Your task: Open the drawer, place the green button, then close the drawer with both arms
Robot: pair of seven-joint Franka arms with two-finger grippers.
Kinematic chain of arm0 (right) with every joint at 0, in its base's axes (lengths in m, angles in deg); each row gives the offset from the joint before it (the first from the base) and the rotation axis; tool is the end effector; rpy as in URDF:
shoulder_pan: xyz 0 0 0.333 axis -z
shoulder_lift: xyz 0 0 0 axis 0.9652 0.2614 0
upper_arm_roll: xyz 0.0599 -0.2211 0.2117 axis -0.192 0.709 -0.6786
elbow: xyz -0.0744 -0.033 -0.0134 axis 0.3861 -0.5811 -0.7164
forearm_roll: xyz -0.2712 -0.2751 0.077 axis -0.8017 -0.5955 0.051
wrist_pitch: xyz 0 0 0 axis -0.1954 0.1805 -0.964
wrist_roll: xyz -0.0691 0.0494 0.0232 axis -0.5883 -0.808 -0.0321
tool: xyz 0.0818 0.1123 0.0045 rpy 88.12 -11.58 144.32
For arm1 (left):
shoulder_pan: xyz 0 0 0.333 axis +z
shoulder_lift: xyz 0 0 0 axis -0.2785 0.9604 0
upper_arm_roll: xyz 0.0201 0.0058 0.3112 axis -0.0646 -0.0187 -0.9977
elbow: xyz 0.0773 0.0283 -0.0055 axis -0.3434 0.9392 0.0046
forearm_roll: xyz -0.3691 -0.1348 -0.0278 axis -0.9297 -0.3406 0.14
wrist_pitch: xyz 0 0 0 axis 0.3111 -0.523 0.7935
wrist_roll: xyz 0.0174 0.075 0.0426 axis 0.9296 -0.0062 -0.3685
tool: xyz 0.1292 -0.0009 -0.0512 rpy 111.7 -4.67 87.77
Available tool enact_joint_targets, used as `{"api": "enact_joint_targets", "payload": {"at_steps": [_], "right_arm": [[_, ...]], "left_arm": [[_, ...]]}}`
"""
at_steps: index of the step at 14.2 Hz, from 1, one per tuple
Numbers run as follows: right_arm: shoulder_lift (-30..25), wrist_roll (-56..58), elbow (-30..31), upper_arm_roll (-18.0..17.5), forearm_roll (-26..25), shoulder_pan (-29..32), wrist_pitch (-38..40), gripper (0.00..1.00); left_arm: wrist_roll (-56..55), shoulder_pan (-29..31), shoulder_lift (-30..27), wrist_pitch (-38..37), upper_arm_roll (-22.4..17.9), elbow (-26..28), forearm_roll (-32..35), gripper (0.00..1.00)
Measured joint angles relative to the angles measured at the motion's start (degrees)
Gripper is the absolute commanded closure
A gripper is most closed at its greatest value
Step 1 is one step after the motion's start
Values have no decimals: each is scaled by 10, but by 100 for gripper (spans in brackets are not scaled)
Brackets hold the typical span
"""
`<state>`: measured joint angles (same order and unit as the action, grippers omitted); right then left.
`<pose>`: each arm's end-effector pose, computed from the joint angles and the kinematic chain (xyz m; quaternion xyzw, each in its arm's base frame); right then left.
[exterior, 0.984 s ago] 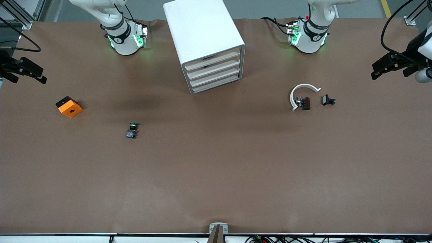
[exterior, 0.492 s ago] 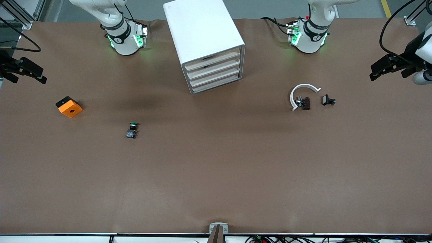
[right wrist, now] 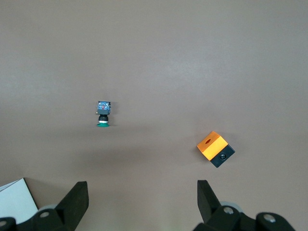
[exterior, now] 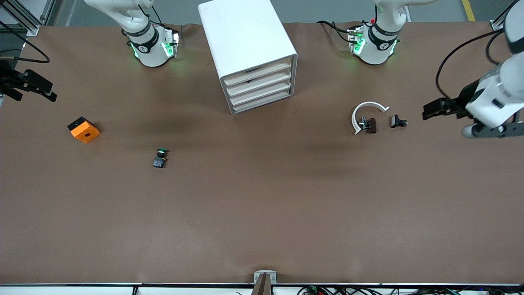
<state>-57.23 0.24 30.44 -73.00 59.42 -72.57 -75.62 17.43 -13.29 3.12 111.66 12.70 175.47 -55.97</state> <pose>0.5024 -0.0598 0.5796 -0.9997 0.0218 -0.0069 0.0066 0.5736 -0.0612 0.5200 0.9962 0.0271 -0.0806 0.0203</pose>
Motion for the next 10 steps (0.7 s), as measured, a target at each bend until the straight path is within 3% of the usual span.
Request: {"api": "enact_joint_targets", "payload": {"at_steps": [4, 10], "right_arm": [[0, -1, -1, 0, -1, 0, 0, 0], [1, -12, -11, 5, -1, 2, 28, 0]], "left_arm": [[-126, -28, 58, 43, 43, 0, -3, 0], [-294, -129, 151, 112, 47, 0, -3, 0]]}}
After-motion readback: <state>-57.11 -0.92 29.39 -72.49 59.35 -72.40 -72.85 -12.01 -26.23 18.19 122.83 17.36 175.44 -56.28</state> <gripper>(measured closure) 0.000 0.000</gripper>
